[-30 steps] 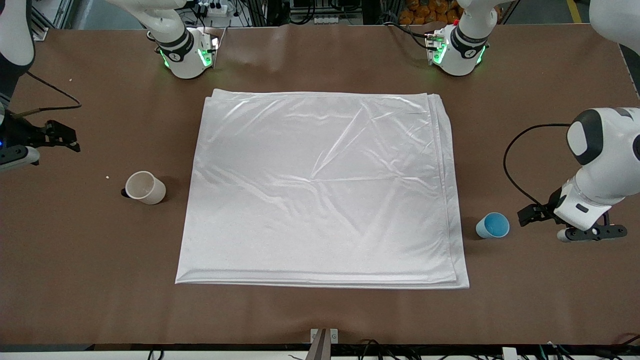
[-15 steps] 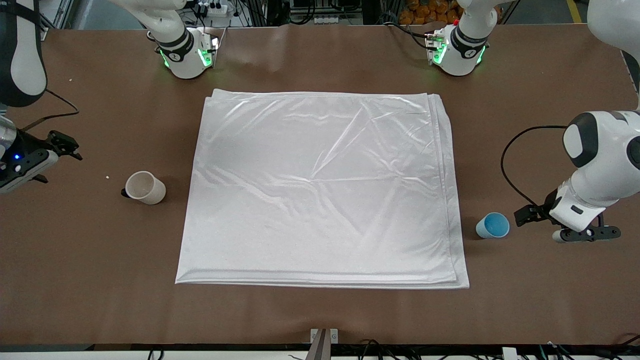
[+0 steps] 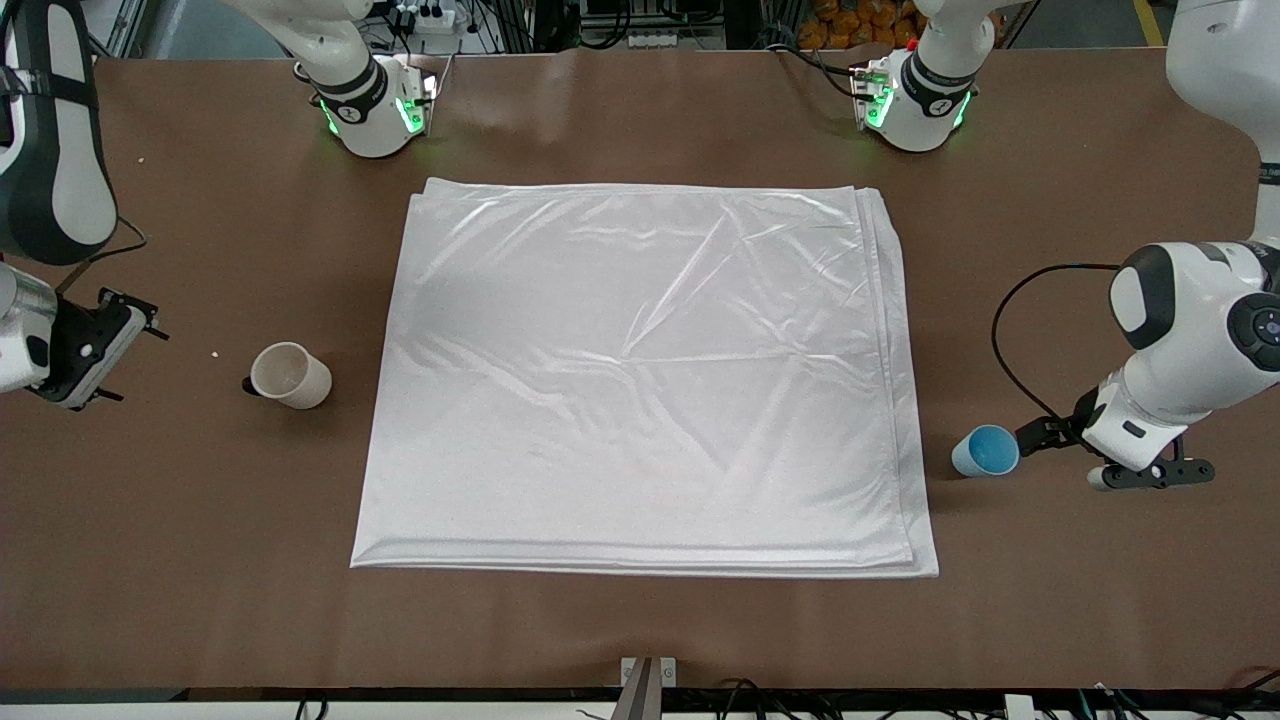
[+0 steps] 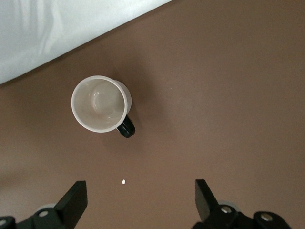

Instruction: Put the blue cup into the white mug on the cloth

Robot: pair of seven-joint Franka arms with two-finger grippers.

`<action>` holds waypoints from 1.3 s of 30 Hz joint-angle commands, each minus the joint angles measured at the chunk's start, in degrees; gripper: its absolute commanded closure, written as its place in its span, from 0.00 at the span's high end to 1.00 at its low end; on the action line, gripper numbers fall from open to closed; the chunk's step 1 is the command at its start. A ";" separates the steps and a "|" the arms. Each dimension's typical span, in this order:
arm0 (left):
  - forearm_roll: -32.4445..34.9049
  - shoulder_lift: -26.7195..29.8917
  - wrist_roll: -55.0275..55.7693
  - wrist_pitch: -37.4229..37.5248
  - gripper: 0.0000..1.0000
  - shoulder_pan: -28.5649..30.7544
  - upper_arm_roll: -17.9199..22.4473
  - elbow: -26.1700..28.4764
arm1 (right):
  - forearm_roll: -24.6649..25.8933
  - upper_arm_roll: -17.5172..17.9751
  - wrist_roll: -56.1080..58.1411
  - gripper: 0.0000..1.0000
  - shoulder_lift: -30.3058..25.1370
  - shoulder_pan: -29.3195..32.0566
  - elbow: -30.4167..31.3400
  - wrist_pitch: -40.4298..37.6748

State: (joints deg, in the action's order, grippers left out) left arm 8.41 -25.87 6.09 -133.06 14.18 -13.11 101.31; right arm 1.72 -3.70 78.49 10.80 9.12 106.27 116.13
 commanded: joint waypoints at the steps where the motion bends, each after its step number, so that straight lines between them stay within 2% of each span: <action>1: 1.52 -2.07 -0.11 -2.47 1.00 1.38 -0.43 0.64 | -0.58 0.63 9.22 1.00 2.03 1.78 -0.28 1.20; 17: 0.82 -4.80 0.59 -3.08 1.00 1.20 -0.43 1.78 | -0.58 0.71 28.29 1.00 6.86 1.25 -0.28 3.13; 29: 0.64 -7.79 0.77 -4.22 0.98 1.03 -0.43 1.43 | -0.58 0.80 33.66 1.00 8.36 0.63 0.07 4.28; 31: 0.73 -8.31 0.77 -4.93 0.91 1.03 -0.43 1.43 | -0.58 0.80 33.75 1.00 8.71 0.72 0.34 4.80; 35: 0.73 -8.67 0.77 -5.72 0.61 1.03 -0.43 1.43 | -0.58 0.80 34.10 1.00 8.62 0.72 2.70 7.00; 39: 0.64 -8.67 0.86 -5.72 0.40 0.94 -0.43 1.43 | -0.58 0.80 34.80 1.00 8.71 0.98 3.85 8.66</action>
State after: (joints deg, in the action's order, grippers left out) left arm 8.41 -34.60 6.10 -138.00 15.06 -13.24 102.69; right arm 1.69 -2.94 111.22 19.77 9.75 107.82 122.01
